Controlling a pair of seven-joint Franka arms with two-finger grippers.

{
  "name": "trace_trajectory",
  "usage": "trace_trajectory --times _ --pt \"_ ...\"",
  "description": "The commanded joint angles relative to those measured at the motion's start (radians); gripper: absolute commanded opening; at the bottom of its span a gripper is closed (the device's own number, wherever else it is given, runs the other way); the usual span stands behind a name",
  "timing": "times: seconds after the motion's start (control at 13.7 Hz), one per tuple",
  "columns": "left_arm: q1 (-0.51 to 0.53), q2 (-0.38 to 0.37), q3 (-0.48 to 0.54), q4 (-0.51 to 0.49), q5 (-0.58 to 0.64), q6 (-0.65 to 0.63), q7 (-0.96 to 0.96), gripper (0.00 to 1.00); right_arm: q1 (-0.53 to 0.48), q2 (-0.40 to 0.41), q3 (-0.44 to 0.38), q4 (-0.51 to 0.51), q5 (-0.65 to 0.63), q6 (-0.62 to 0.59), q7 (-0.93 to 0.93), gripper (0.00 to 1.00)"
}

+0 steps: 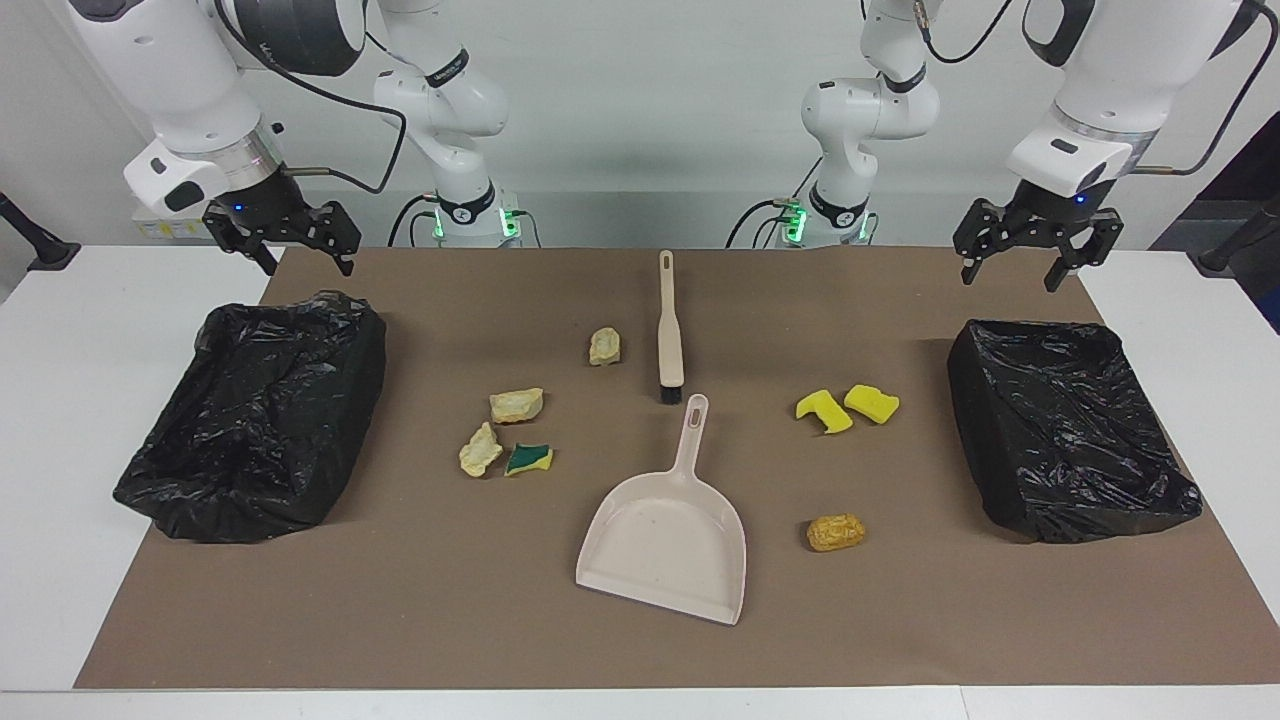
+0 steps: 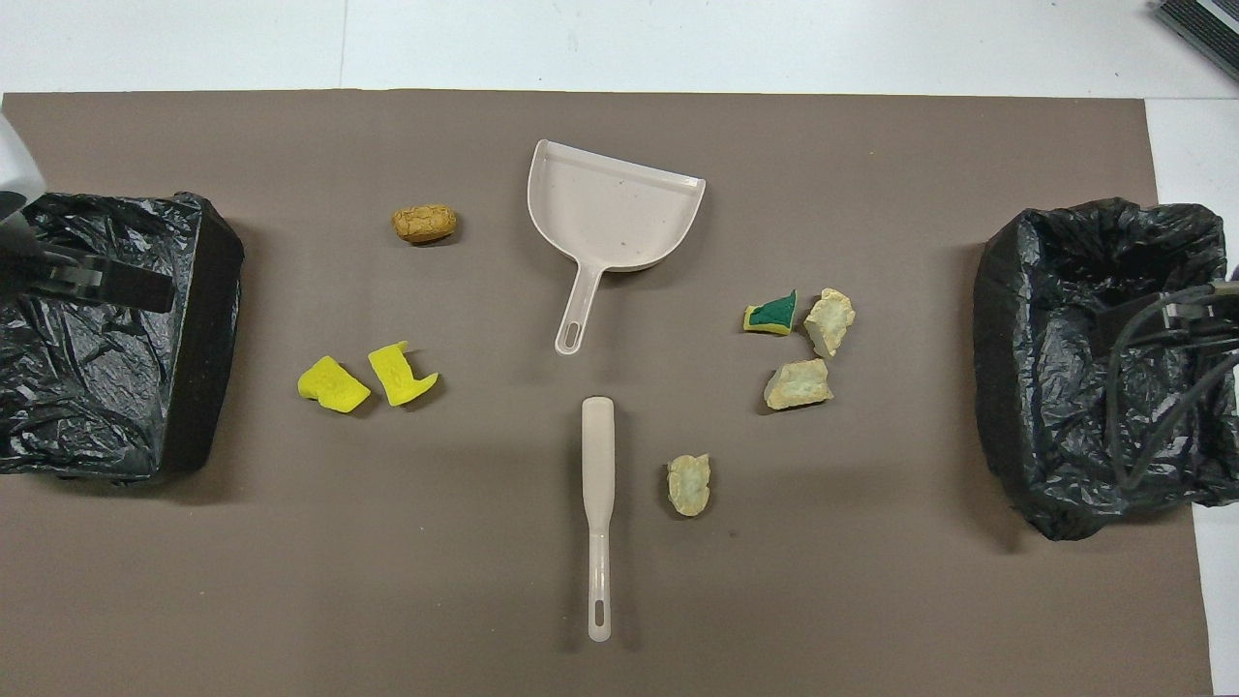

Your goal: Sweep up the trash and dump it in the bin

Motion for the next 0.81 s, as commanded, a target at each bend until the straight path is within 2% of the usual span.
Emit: trace_trajectory --times 0.0,0.15,0.44,0.73 --pt "-0.116 -0.042 0.009 -0.081 -0.013 0.001 -0.045 1.0 0.001 0.01 0.005 0.017 0.002 -0.017 -0.03 1.0" --pt "-0.212 -0.055 0.007 -0.164 -0.013 0.047 -0.183 1.0 0.005 0.039 0.008 0.025 0.004 -0.018 -0.03 1.0" --pt "-0.407 -0.114 0.007 -0.408 -0.025 0.258 -0.418 1.0 0.035 0.112 0.014 0.081 0.004 -0.003 -0.024 1.0" --pt "-0.611 -0.075 0.007 -0.616 -0.025 0.471 -0.622 1.0 0.085 0.154 0.016 0.081 0.014 0.058 -0.018 1.0"
